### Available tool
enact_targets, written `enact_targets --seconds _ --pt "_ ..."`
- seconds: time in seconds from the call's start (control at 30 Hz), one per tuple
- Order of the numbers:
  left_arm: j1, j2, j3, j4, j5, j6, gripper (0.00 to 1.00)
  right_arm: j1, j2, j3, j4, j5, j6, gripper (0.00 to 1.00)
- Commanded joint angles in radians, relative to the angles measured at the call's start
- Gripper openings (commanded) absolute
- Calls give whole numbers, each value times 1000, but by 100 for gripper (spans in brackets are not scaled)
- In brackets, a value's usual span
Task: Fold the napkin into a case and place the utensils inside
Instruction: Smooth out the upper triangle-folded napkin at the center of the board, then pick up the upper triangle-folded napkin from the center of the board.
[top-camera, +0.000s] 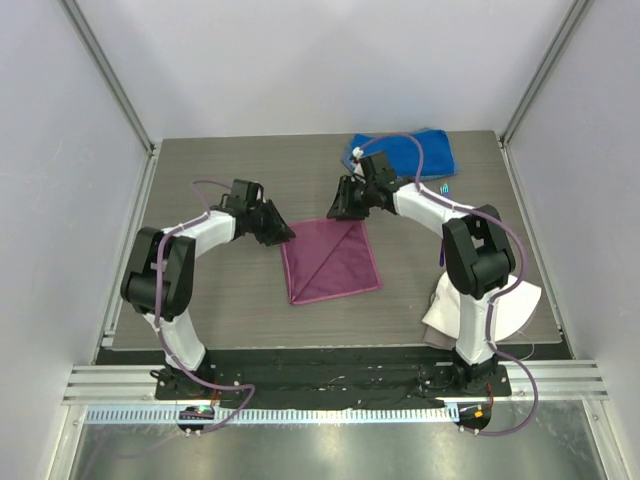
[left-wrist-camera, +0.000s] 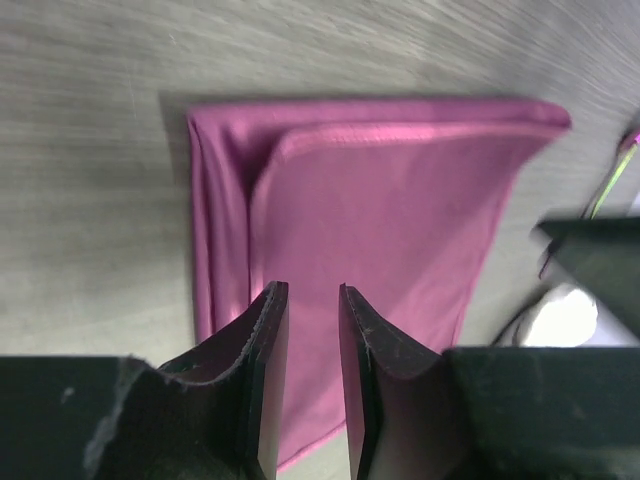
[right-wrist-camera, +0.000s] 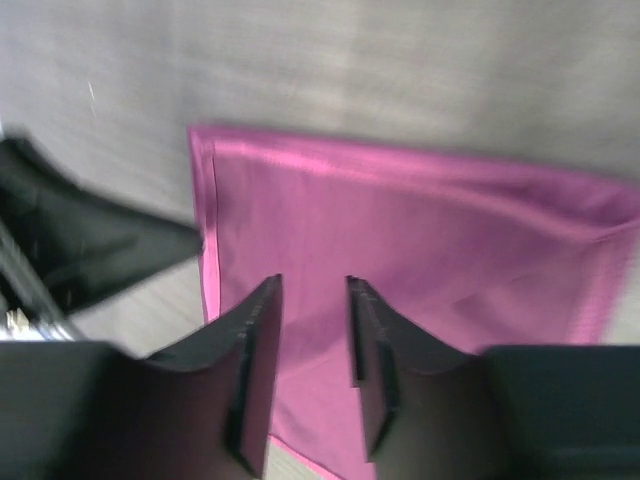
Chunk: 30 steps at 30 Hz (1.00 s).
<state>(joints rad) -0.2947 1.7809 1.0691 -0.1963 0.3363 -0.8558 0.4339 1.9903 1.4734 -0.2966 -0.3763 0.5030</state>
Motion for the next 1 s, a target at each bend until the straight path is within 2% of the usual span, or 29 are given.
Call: enact_targets --seconds 0.0,0.17,0.43,0.57,0.7,0.83,0.97 --pt "8 72 90 34 6 0 30 29 -15 -67 68 -22 25 35" --pt "26 150 120 31 -19 -6 30 35 51 -71 54 -42 -9 25" --pt "29 35 77 21 -4 -14 27 72 62 -21 -45 40 -75 23" --pt "29 -69 74 -17 0 -34 34 143 28 40 -140 166 -104 31" --pt "34 -187 66 -144 -66 -26 41 239 -17 85 -274 324 -103 46" --pt "69 -325 11 -261 -146 -38 40 345 -59 67 -312 372 -74 51" --pt "170 -486 -95 -318 -151 -61 36 451 -71 71 -332 419 -21 50"
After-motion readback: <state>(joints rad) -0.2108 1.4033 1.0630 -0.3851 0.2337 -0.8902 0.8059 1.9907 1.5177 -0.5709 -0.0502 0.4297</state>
